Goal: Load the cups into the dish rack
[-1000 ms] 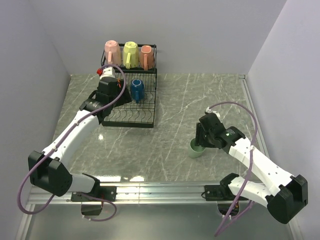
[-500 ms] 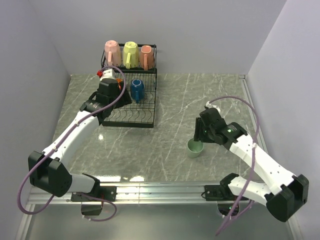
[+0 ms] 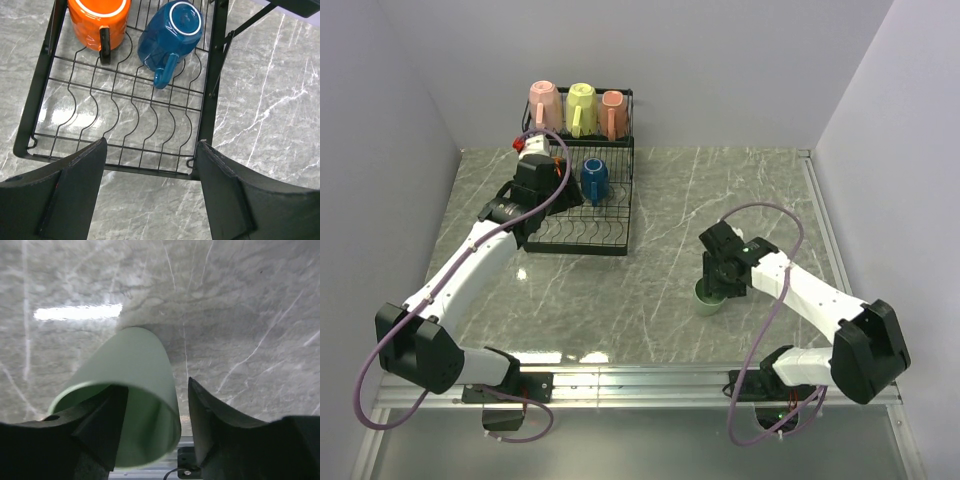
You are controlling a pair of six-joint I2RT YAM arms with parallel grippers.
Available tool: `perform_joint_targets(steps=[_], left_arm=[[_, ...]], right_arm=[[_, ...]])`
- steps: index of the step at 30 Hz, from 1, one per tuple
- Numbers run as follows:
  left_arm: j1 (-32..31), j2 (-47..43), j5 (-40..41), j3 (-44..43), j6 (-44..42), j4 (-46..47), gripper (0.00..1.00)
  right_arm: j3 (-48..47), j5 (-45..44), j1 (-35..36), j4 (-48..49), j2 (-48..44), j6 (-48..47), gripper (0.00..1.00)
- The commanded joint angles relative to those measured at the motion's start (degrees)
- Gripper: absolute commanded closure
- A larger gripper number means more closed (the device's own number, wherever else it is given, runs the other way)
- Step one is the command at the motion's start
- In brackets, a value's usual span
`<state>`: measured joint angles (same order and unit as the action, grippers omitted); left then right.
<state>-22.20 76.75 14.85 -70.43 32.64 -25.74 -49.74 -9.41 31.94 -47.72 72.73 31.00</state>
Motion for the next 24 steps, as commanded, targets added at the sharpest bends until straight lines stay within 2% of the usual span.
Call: perform_joint_targets(steps=[1,4,5,7,9,14,17,19,20,21,23,24], left_arm=[[0.1,-1.2,-0.4,-1.5,0.1,-0.1,0.22],[0.3,-1.9,-0.5,-1.5,-0.1,-0.5,0.22],[0.5,-2.0,-0.6,-1.5,-0.2,-0.5,0.22],[0.8,-2.3,-1.0,-1.4,0.0,-0.4,0.22],[2.3,-2.2,-2.3,-1.9,0.5,-0.7,0.22],[8.1,-2.0,-15.8,-3.0,2.2,-0.5,0.21],[9.6,-1.3,-22.8,-5.1,2.2,-1.0,0.20],[10.1,-1.5,-27.7,-5.2,2.3,-0.1,0.13],[10.3,-1.8,-30.2,-4.9,2.7,2.1,0.09],[10.4,-2.0,-35.8,-3.9,3.9,3.5,0.01],[10.9,-3.3,-42.2,-2.0,6.0,7.8,0.01],[11.0,-4.4,-47.9,0.5,8.8,12.9,0.01]], right_arm=[[1.0,1.1,-0.2,2.3,1.0,1.0,0.45],[0.8,2.3,-0.2,3.3,1.5,1.2,0.76],[0.4,2.5,-0.1,3.3,1.9,1.3,0.90],[-0.9,2.4,-0.2,3.3,2.1,1.1,1.00],[-2.3,1.9,-0.2,2.7,2.2,0.8,1.00],[-11.9,0.9,-0.6,0.7,2.9,-0.9,1.00],[-18.9,4.4,-1.7,1.6,4.1,-2.3,1.00],[-23.8,8.0,-2.8,2.7,4.9,-2.7,1.00],[-25.1,13.0,-4.0,4.6,5.2,-2.7,1.00],[-26.2,15.3,-4.4,5.9,5.4,-2.4,1.00],[-27.9,24.0,-6.2,11.1,5.1,-0.6,1.00],[-27.9,27.7,-6.6,13.3,4.8,0.4,1.00]])
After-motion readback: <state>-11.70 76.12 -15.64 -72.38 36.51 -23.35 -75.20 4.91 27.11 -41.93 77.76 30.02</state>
